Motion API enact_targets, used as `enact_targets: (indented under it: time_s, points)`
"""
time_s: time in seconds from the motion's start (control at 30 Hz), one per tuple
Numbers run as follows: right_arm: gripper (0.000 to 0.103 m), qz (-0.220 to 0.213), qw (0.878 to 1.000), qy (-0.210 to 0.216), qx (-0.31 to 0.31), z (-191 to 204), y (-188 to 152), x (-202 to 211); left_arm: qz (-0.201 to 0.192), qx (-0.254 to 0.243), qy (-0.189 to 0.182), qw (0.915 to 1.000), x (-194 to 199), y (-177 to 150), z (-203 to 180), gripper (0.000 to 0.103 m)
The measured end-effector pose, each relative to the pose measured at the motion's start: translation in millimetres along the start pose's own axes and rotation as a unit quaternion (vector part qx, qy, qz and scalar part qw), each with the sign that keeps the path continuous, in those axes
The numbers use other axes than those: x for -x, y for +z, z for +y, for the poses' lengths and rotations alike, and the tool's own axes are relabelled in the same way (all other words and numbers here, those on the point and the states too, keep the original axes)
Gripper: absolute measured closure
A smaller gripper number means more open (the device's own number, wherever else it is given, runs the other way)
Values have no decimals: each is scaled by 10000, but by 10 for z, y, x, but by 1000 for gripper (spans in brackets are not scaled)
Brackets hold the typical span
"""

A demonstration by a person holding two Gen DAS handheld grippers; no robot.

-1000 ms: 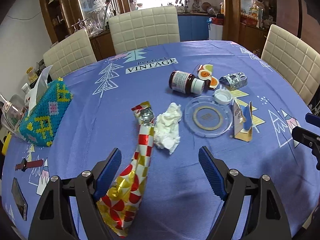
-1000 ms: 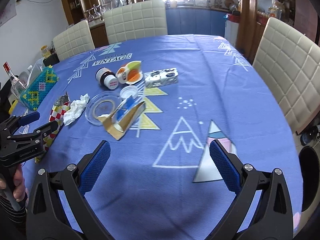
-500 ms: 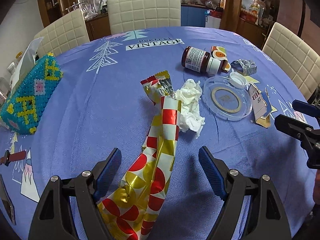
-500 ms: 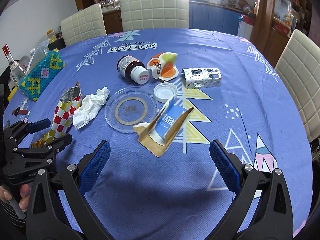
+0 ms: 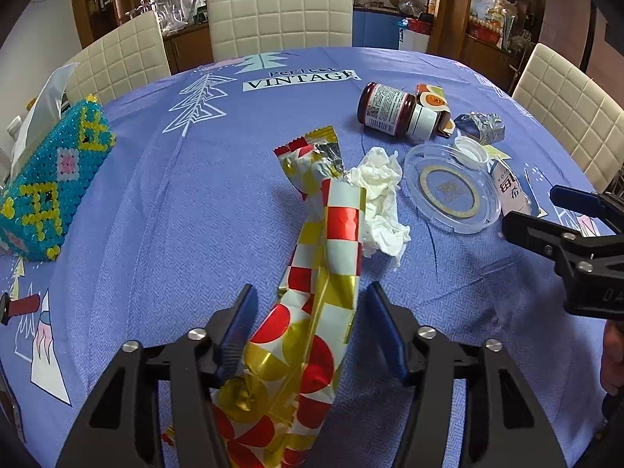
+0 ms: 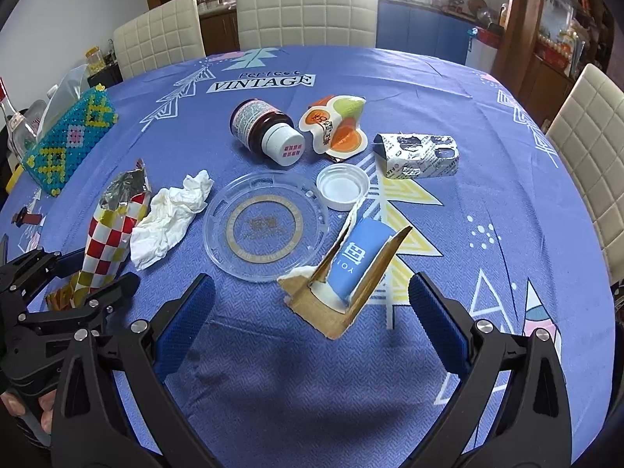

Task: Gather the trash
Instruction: 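Grasp the red-and-yellow checkered wrapper with the left tool while the right tool grasps the blue cup in cardboard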

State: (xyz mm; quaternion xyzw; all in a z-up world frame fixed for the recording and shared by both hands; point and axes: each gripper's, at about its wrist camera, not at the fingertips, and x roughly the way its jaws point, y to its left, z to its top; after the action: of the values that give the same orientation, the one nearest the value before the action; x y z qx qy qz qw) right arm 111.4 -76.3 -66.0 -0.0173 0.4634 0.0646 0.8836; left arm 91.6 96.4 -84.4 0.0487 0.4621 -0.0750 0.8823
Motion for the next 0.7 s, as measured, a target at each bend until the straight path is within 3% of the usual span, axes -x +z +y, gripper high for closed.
enact_targets:
  time_s: [0.1,0.17,0.23,0.27,0.53,0.6,0.7]
  points:
    - [9,13,9999,-71,85,17,-7,-23,-23,17,15,10000,11,4,11,66]
    - [27,123,9998,-77,154,24,-21,-56,-16,60,37,10000,16,11,21,71]
    - [57,206,9996,-99,190,9,-52,-83,-9,113,37,9999,15,15,36,74]
    - [62,210,9995,-81,207,-3,-80,-82,-6,140,20,9999,21,17,40,76]
    - [70,58,9996,-125,237,-148,-213,62,14,249,160,9996,48,11,19,79]
    - [101,125,9997,-84,202,-212,-226,82,11,284,172,9994,74,9,13,79]
    - [101,91,9998,-93,178,-290,-255,142,-37,266,161,9995,143,15,-45,79]
